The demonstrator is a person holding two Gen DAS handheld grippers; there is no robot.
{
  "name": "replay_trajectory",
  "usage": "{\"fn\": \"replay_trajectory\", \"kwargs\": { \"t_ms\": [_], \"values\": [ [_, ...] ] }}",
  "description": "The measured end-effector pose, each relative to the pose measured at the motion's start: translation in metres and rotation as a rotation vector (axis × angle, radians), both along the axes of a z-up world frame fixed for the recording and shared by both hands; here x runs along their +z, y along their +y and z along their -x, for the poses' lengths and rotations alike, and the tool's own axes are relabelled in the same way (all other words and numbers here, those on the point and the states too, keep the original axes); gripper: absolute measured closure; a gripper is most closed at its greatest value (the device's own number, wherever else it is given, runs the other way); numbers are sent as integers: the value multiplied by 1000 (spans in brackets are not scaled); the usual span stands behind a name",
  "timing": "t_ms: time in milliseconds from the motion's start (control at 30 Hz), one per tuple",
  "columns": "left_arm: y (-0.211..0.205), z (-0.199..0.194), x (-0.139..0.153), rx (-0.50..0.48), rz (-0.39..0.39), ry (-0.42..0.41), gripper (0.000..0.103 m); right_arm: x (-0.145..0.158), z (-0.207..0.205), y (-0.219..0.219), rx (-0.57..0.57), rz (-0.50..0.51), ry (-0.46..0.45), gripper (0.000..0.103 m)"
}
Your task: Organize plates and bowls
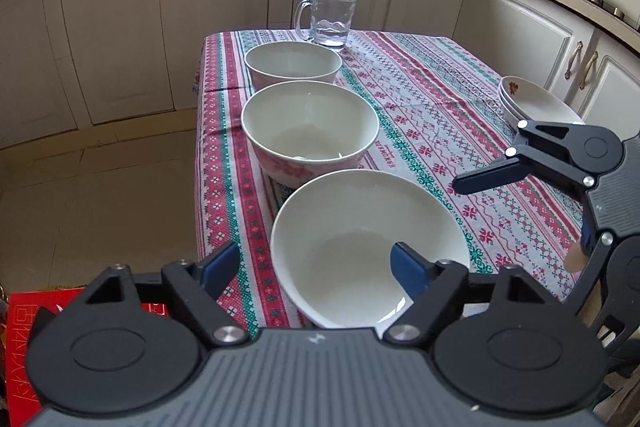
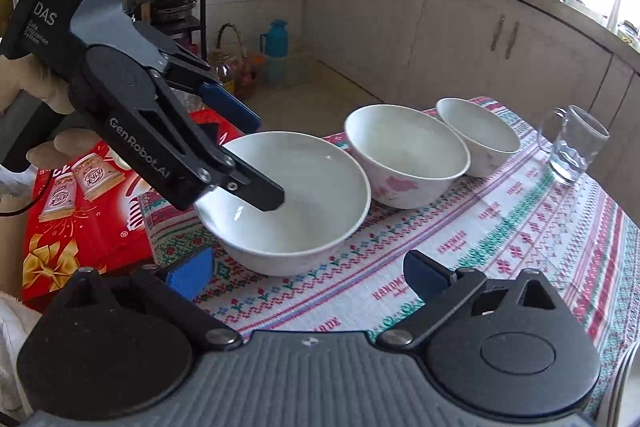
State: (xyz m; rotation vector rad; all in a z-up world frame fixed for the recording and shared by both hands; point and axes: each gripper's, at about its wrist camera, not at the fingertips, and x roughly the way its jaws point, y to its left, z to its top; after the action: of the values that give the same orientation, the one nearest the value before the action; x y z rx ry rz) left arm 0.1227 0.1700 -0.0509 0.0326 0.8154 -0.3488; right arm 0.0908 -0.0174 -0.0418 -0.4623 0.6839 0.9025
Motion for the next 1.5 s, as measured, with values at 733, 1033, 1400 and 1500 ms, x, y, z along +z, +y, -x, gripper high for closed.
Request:
{"fn": "replay_trajectory", "kwargs": {
  "t_ms": [733,1033,1400,1500],
  "values": [
    [1,-11,-6,-41,69,51,45,-5,2,12,62,-1,-10,23],
    [-6,-11,-1,-50,59,55,46,-3,2,7,47,-17,7,23],
    [-44,-18,9,-129,52,34,46,7,4,-26,-29,-33,4,23],
    [-60,-23,10,-165,50,30,46,10,5,-39,-63,-36,1,23]
  ]
}}
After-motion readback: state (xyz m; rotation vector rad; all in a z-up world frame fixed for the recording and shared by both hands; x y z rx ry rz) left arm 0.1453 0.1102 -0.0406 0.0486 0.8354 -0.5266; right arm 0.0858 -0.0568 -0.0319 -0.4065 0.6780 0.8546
